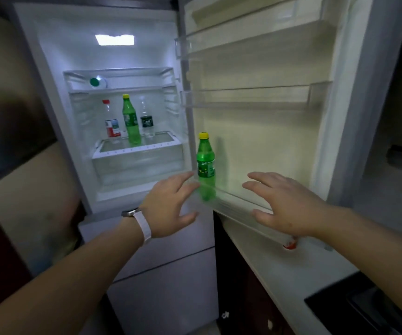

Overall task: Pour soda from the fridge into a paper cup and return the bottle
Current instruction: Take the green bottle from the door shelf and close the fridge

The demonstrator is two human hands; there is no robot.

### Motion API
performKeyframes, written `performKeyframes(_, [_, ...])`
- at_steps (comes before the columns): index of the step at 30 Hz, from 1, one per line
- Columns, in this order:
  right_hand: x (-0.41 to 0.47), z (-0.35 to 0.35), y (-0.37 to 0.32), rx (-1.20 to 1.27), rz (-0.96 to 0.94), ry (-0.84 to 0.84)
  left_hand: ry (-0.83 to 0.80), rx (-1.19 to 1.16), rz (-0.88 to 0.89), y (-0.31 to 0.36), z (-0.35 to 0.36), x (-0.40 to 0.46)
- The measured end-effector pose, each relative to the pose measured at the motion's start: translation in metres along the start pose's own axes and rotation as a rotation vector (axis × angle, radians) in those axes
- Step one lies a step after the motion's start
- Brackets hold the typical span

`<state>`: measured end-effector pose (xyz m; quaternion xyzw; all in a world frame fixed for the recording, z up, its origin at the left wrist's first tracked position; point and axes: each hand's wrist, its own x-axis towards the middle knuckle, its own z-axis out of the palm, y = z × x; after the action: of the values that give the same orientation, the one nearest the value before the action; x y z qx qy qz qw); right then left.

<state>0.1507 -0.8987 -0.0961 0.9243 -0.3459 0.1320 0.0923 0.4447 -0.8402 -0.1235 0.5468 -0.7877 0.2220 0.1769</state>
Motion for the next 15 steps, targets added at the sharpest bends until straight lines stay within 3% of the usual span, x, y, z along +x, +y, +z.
performKeyframes(10, [0.095, 0.033, -0.016, 0.006, 0.004, 0.018, -0.035, -0.262, -0.263, -0.089, 0.049, 0.005])
performKeyframes(15, [0.141, 0.048, -0.021, -0.039, 0.020, 0.027, -0.108, -0.688, -0.444, -0.119, 0.073, 0.038])
